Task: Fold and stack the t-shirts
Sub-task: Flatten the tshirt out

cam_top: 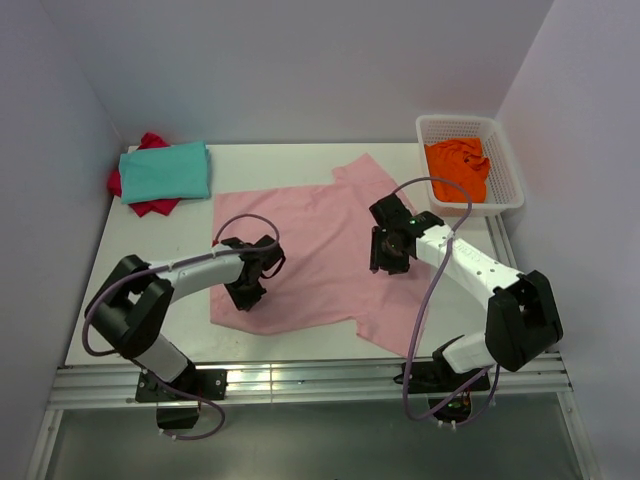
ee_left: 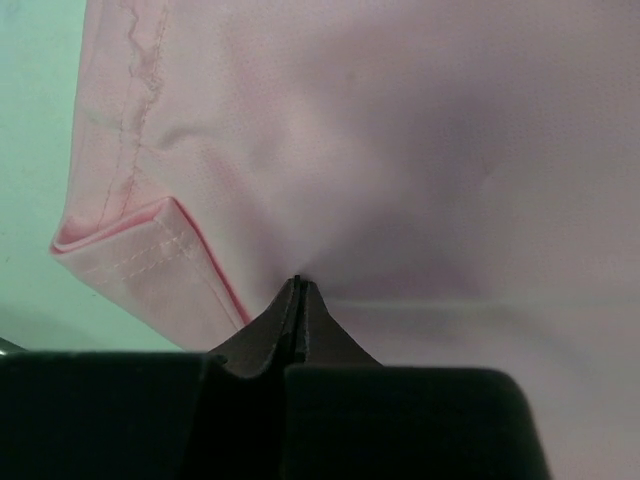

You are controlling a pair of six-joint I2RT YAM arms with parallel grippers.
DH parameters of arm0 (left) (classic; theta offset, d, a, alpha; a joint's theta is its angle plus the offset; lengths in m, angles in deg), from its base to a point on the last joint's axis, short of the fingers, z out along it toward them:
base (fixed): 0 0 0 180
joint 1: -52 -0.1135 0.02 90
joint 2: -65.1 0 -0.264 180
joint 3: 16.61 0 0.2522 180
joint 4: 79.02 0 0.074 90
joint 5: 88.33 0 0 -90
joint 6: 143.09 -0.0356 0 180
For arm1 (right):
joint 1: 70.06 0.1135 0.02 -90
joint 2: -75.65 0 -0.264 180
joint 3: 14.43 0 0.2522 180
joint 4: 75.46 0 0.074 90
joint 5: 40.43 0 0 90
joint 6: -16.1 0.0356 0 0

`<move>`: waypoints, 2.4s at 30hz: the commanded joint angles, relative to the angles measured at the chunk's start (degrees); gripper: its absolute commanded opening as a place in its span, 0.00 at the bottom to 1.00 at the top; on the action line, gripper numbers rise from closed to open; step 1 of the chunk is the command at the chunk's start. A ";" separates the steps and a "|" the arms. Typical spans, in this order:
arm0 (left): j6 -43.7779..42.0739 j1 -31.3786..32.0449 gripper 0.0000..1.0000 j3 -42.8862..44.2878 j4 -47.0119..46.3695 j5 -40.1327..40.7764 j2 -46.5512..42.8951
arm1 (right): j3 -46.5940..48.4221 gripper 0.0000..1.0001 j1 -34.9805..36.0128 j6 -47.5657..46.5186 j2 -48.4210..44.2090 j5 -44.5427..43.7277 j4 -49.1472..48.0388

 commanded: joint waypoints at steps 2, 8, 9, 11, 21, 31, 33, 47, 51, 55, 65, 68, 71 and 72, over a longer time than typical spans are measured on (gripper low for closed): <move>3.28 -0.17 0.00 -6.06 0.45 -1.76 -5.49 | -0.83 0.50 -0.53 -0.77 0.10 -0.59 -0.71; 7.41 -0.08 0.00 -10.37 3.00 -1.32 -14.54 | -0.57 0.49 -0.53 -1.30 2.21 0.12 -1.24; 7.85 -0.08 0.00 -10.37 3.52 -0.97 -16.82 | -0.48 0.49 -0.53 -1.38 2.56 0.29 -1.33; 9.25 0.18 0.01 -10.28 5.54 -0.18 -18.68 | -0.39 0.49 -0.53 -1.47 3.27 0.56 -1.51; 12.95 2.99 0.00 -16.51 5.47 -2.90 -22.91 | 0.14 0.48 -0.53 -1.65 4.68 1.00 -1.86; 13.65 3.35 0.00 -17.23 6.77 -3.78 -21.58 | -1.18 0.48 -0.53 -1.65 4.41 1.00 -2.39; 14.36 3.87 0.00 -16.70 9.31 -4.04 -23.60 | -1.36 0.48 -0.53 -1.56 4.50 0.91 -2.56; 22.54 12.49 0.00 -12.83 14.45 -4.58 -38.91 | -0.83 0.49 -0.53 -1.74 4.94 -0.23 -2.39; 17.63 11.35 0.02 -11.00 10.82 -3.34 -29.44 | 0.40 0.48 -0.53 -1.74 5.56 -0.50 -1.60; 13.67 10.64 0.12 -8.00 11.35 -1.41 -19.23 | 0.58 0.49 -0.53 -1.74 5.20 -0.85 -1.59; 10.49 6.51 0.10 -12.04 5.55 -2.11 -15.79 | -1.27 0.49 -0.61 -1.56 3.45 -1.38 -1.59; 10.40 6.42 0.15 -11.60 5.90 -1.76 -15.79 | -1.09 0.49 -0.61 -1.65 3.88 -1.11 -1.68; 10.23 6.42 0.23 -11.43 5.99 -1.93 -15.35 | -0.65 0.49 -0.61 -1.74 4.24 -0.94 -1.68; 10.23 6.42 0.24 -11.43 6.08 -1.93 -15.26 | -0.57 0.49 -0.53 -1.74 4.32 -0.94 -1.86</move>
